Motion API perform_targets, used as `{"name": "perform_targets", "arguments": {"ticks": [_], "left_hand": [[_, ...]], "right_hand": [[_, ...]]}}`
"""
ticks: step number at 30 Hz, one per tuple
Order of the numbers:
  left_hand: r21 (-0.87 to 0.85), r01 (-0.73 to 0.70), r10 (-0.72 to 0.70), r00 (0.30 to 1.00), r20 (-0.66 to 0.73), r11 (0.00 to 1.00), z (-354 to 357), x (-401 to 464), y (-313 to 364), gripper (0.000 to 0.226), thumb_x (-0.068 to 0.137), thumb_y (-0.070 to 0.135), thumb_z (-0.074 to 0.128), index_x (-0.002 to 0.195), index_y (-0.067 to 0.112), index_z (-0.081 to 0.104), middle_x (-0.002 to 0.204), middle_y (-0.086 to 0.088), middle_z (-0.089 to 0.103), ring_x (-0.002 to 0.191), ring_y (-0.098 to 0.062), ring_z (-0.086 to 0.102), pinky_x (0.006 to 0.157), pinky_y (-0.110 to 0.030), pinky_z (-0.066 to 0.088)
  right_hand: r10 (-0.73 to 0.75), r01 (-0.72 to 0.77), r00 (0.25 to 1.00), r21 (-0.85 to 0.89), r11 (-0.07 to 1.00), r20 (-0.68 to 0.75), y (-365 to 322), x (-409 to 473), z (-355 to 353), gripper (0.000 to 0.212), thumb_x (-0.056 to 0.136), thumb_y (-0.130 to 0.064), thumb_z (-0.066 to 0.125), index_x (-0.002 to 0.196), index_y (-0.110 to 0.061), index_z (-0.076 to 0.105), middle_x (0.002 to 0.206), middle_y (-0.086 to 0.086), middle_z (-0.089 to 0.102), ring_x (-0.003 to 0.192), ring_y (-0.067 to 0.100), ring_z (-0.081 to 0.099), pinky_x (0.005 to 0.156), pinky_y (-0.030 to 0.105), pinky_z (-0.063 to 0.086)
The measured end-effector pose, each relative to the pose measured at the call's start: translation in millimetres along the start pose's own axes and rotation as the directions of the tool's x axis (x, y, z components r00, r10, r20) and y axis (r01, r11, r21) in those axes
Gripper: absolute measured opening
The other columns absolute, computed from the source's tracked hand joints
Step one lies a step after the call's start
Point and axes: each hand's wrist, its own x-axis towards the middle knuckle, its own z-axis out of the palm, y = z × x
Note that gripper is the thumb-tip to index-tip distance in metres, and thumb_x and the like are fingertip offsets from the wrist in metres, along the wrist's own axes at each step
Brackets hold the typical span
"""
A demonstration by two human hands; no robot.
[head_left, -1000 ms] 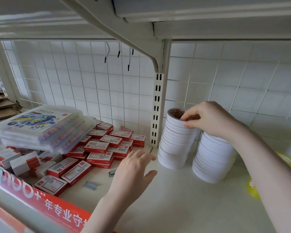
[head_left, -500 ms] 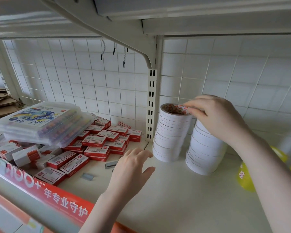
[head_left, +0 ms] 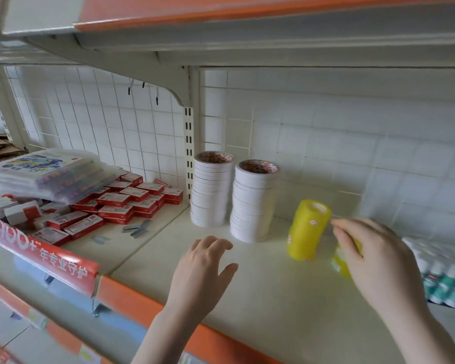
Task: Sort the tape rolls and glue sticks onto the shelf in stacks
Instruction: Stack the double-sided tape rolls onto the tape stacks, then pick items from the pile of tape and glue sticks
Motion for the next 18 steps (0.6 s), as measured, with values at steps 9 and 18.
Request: {"name": "perform_targets", "arguments": {"ticks": [9,18], "left_hand": [[-0.028,-0.081,0.081,0.997,-0.002,0.996,14,-34,76,0.031,0.086,0.034,0.062,0.115,0.024,0.059,0.115,0.009,0.057,0.110,-0.016,0.049,0.083,-0.028,0.041],[-0.142,-0.209,0.221,0.973,0.074,0.968,44,-76,160,0.031,0.081,0.027,0.069,0.110,0.018,0.064,0.111,0.003,0.061,0.106,-0.023,0.054,0.080,-0.034,0.044]], "right_hand": [[0.181,-0.175,0.984,-0.193,0.965,0.010,49,-93,-62,0.015,0.069,-0.001,0.078,0.081,-0.008,0.071,0.073,0.009,0.066,0.066,0.034,0.062,0.056,0.038,0.052],[0.321,-0.338,0.941,-0.401,0.852,-0.110,79,-175,-151,0.025,0.063,-0.002,0.082,0.086,-0.003,0.070,0.078,0.014,0.067,0.068,0.036,0.064,0.062,0.042,0.052]]}}
